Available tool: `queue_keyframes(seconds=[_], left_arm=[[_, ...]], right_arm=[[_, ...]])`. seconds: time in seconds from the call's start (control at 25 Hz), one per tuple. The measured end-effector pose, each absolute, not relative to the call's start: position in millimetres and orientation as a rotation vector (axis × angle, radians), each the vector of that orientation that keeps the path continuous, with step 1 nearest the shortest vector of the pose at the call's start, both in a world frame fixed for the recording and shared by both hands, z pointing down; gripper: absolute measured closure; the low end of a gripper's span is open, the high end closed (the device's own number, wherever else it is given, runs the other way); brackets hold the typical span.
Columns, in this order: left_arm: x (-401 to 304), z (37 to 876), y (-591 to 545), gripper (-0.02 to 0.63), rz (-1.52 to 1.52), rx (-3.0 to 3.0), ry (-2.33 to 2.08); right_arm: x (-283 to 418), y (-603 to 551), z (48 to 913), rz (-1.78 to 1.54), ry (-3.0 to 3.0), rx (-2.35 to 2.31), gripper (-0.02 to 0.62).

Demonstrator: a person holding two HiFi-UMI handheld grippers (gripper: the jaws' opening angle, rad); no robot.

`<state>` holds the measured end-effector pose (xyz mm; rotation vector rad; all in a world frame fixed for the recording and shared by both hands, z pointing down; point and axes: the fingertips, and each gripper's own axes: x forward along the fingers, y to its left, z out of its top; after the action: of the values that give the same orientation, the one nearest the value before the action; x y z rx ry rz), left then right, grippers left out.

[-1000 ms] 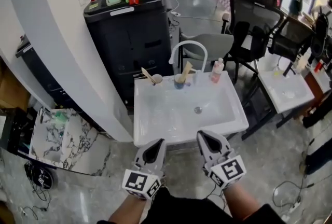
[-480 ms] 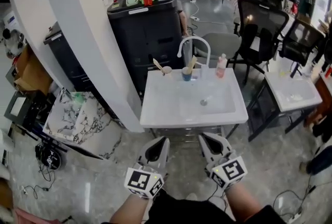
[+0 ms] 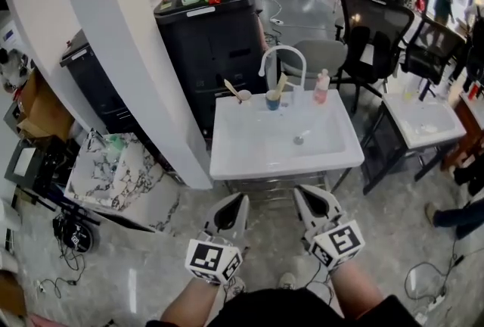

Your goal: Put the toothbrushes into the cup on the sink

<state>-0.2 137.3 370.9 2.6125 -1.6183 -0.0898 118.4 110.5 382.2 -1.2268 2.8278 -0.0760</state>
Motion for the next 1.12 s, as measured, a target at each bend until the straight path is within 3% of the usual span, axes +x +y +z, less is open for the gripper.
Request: queue_keyframes(seconds=[0.44,1.12], left_arm=[[-47.4,387.8,152.7,0.603,-0.116,2.624,-1.506],[-55.6,392.6,163.2,0.603,-0.11,2.625,-1.473]], right_arm=[[68.3,131.1,395.2,-0.115,2.831,-1.316,0.598],[63.6,140.8,400.4,-0.158,2.807,-1.359,0.598]])
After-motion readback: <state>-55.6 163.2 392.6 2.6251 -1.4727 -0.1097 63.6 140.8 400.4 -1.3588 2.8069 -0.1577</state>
